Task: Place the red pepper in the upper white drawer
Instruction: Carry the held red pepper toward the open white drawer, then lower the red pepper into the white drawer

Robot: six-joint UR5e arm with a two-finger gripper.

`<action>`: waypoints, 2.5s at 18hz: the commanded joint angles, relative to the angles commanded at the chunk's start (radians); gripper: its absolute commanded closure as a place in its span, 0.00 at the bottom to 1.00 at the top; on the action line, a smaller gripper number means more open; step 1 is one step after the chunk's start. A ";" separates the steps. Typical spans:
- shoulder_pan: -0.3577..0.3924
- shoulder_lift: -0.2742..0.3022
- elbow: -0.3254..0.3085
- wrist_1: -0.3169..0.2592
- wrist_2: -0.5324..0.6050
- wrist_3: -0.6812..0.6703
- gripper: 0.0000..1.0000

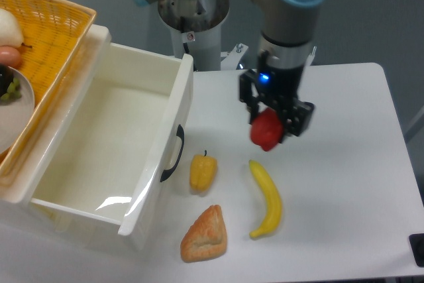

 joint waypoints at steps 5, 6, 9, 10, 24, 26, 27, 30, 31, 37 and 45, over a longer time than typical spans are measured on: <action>-0.083 0.023 -0.025 -0.005 -0.011 -0.002 0.82; -0.097 0.023 -0.025 -0.009 -0.012 -0.002 0.82; -0.141 0.023 -0.026 -0.014 -0.012 -0.002 0.82; -0.157 0.023 -0.026 -0.014 -0.012 -0.003 0.82; -0.281 0.011 -0.081 -0.049 -0.058 -0.026 0.82; -0.285 0.006 -0.089 -0.048 -0.060 -0.021 0.82; -0.287 0.003 -0.094 -0.046 -0.061 -0.021 0.82; -0.286 -0.015 -0.095 -0.044 -0.063 -0.018 0.82; -0.287 -0.026 -0.097 -0.044 -0.063 -0.018 0.82; -0.287 -0.052 -0.097 -0.044 -0.063 0.035 0.82; -0.290 -0.096 -0.097 -0.043 -0.087 0.101 0.82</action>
